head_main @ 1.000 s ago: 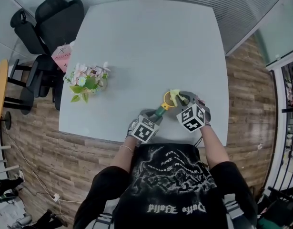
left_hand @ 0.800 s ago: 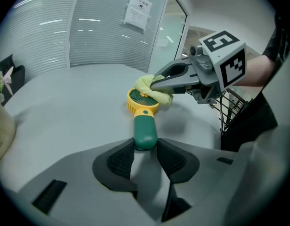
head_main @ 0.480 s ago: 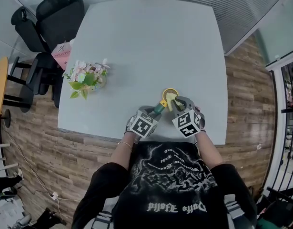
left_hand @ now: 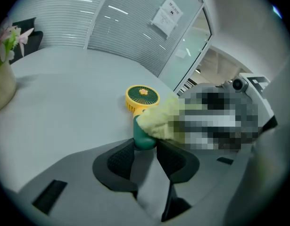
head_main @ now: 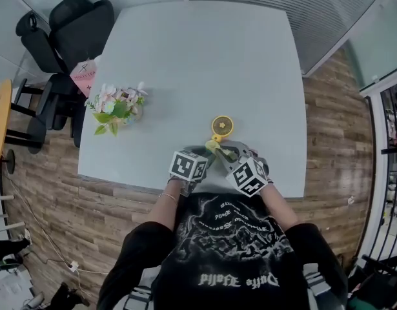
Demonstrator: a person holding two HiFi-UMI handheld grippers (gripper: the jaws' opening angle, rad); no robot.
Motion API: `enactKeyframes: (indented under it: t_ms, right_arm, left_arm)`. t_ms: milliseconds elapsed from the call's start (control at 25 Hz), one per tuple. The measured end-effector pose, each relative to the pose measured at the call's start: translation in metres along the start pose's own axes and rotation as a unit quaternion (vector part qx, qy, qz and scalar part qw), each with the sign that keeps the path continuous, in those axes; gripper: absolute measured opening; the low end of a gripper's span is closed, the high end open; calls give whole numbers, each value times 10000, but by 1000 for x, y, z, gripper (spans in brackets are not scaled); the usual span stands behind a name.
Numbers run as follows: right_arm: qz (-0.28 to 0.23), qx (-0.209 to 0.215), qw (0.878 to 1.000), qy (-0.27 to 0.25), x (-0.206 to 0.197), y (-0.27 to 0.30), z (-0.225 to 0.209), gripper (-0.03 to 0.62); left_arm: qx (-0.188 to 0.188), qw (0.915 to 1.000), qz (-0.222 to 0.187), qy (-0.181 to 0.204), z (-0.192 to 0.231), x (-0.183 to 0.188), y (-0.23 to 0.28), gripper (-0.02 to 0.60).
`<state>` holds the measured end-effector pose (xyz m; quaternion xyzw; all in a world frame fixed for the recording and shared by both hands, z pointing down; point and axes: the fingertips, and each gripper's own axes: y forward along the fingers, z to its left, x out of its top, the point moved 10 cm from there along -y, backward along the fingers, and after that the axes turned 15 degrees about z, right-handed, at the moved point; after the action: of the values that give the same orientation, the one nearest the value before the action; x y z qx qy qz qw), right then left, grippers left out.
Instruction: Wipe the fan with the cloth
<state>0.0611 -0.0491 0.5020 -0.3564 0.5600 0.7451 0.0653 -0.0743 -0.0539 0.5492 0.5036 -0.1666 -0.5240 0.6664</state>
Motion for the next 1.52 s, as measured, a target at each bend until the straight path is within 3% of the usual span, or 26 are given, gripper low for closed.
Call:
enactKeyframes:
  t_ms: [80, 360, 920, 1080, 1160, 1360, 1520]
  right_arm:
    - [201, 171, 9996, -30, -2, 10, 6, 31]
    - [489, -187, 9984, 202, -8, 21, 3, 31]
    - [700, -1169, 9878, 751, -20, 29, -12, 31]
    - [780, -1458, 9732, 1599, -35, 22, -30, 31]
    - [734, -1388, 9678, 1969, -43, 17, -41, 29]
    - [639, -1241, 9665, 2153, -52, 12, -61, 29]
    - [547, -1143, 9628, 2387, -58, 7, -69, 29]
  left_arm:
    - [-37, 10000, 29, -4, -1, 1, 0, 169]
    - [-401, 9984, -3, -401, 7, 3, -2, 167]
    - [426, 9971, 268, 572, -6, 6, 0, 167]
    - [465, 9953, 343, 779, -9, 5, -1, 167]
    - [551, 9919, 462, 1045, -11, 4, -1, 167]
    - [707, 9800, 630, 1753, -10, 7, 4, 167]
    - [839, 9657, 831, 2314, -14, 7, 5, 167]
